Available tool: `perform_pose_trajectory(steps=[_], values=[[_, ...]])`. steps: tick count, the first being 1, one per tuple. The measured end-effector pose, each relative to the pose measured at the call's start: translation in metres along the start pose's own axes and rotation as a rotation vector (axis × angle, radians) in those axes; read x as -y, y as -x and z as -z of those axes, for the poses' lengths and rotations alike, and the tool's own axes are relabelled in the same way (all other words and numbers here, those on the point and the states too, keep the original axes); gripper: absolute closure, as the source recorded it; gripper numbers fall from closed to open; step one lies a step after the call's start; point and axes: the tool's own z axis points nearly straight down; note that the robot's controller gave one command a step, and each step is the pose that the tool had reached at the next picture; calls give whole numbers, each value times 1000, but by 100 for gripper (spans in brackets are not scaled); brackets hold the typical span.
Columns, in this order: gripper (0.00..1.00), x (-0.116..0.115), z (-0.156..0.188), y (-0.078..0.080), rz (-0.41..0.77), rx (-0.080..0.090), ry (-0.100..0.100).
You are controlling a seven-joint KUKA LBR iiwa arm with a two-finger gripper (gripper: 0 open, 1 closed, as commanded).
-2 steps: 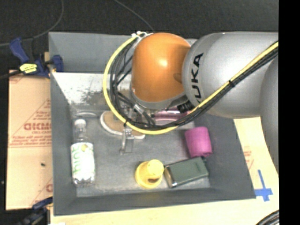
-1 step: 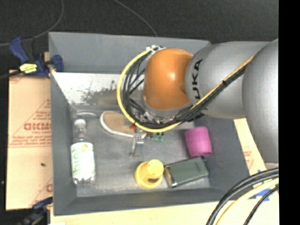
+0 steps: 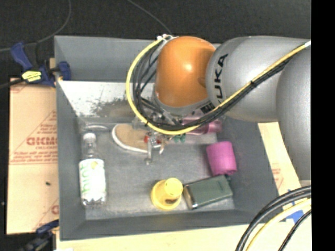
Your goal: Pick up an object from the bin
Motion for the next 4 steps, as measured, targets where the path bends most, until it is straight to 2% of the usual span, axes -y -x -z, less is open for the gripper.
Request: perform_pose_trajectory(steps=[1,2,3,4], values=[[0,18,-28,8,161,-2,0],[0,38,-78,16,252,5,0],[100,46,-103,18,535,12,1],[100,46,-103,19,534,11,2]])
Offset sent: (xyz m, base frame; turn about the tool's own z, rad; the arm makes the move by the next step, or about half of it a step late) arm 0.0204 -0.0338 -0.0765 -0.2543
